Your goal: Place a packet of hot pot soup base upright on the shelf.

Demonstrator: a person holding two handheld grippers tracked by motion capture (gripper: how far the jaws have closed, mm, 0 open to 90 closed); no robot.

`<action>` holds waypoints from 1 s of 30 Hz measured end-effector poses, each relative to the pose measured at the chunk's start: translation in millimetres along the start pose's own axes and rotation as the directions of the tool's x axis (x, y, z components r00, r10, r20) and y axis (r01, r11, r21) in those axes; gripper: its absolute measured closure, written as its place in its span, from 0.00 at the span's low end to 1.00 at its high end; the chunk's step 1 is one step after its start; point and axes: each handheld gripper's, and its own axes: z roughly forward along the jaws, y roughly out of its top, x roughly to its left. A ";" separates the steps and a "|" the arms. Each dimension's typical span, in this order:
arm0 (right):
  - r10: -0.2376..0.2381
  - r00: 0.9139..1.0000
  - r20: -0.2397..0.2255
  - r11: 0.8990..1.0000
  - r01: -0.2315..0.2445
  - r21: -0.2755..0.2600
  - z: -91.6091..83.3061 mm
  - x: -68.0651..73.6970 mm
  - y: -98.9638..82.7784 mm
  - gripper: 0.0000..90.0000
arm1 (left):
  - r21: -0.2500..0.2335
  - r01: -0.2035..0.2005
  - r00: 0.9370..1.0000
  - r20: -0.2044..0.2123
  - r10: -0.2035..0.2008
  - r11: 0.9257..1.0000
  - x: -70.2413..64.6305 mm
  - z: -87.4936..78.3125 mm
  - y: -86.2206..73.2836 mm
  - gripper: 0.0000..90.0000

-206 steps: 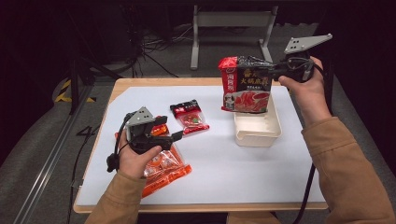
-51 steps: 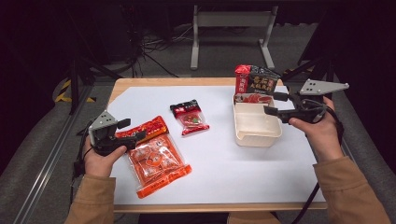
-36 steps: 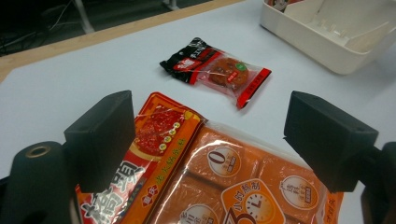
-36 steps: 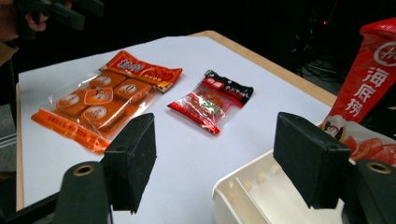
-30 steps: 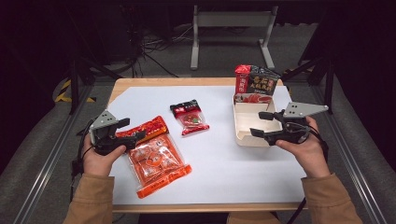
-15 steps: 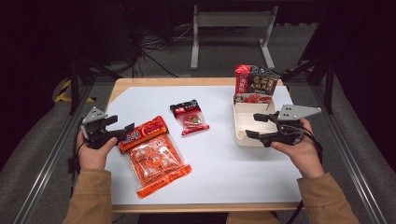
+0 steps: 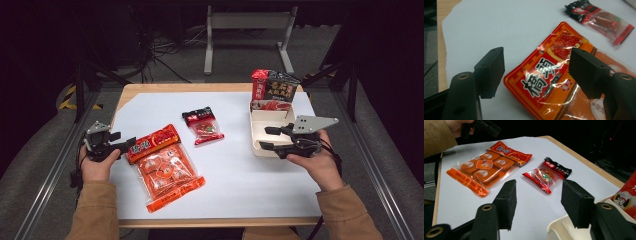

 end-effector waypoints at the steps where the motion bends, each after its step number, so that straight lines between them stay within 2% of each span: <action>1: 0.005 1.000 -0.009 1.000 -0.005 0.000 0.2 0.1 -0.1 0.55 | 0.010 0.011 1.000 -0.002 -0.011 1.000 1.5 0.7 -1.0 0.33; 6: 0.020 0.999 -0.043 1.000 -0.019 0.009 2.9 1.3 -1.9 0.59 | 0.046 0.069 0.998 -0.010 -0.068 0.997 9.8 4.6 -6.8 0.34; 11: 0.053 0.997 -0.064 0.999 -0.052 0.014 6.3 0.6 -4.4 0.59 | 0.068 0.092 0.996 -0.006 -0.092 0.993 14.3 9.6 -10.9 0.33; 12: 0.052 0.996 -0.068 0.999 -0.051 0.015 6.8 0.9 -4.5 0.59 | 0.079 0.094 0.996 0.002 -0.094 0.992 15.0 10.9 -11.6 0.33; 17: 0.033 0.997 -0.064 0.999 -0.031 0.023 8.0 2.0 -4.1 0.57 | 0.121 0.101 0.995 -0.013 -0.100 0.988 16.8 15.8 -14.1 0.34; 23: 0.042 0.997 -0.065 0.999 -0.040 0.026 9.5 1.8 -5.4 0.55 | 0.155 0.112 0.994 -0.003 -0.113 0.982 16.2 19.3 -15.3 0.33; 24: 0.042 0.997 -0.065 0.999 -0.040 0.026 9.5 1.8 -5.4 0.55 | 0.155 0.112 0.994 -0.003 -0.113 0.982 16.2 19.3 -15.3 0.38; 26: 0.044 0.997 -0.060 0.999 -0.043 0.029 10.1 1.7 -5.9 0.55 | 0.154 0.105 0.994 0.006 -0.108 0.982 15.5 19.7 -15.2 0.38; 30: 0.049 0.997 -0.052 0.998 -0.047 0.040 11.0 1.1 -6.9 0.54 | 0.171 0.107 0.993 0.034 -0.114 0.979 14.2 21.8 -15.9 0.39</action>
